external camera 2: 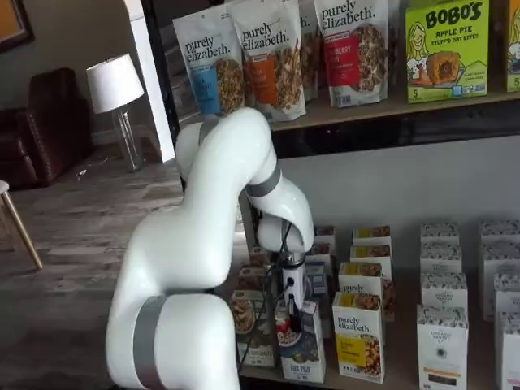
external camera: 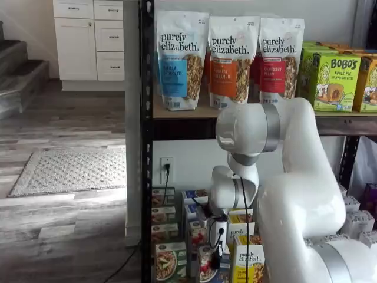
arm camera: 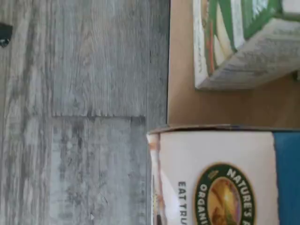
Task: Pick up the blue and white box that is on the bottom shelf, the second box from the left
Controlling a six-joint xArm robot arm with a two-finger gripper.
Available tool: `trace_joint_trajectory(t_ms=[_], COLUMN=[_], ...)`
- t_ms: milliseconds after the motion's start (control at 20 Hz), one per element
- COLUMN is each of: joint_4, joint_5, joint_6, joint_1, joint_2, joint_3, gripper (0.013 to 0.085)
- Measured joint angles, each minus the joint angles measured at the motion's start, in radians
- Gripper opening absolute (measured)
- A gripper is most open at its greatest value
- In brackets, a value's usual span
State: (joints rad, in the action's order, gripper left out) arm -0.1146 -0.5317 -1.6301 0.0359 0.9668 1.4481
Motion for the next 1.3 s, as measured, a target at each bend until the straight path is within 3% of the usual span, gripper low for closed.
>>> trace_joint_trajectory(t_ms=[400,950,1300], joint_4=[-0.036,-0.052,-0.114], joint_5=[0.083,0.181,0.21], joint_6=[-0.015,0.018,-0.001], joint_1=[0.023,0.077,0.117], joint_2=[-0.128,-0.333,-0.504], joint_3=[-0.195,-0.49,-0.673], gripper=[0.045,0.045,0.045])
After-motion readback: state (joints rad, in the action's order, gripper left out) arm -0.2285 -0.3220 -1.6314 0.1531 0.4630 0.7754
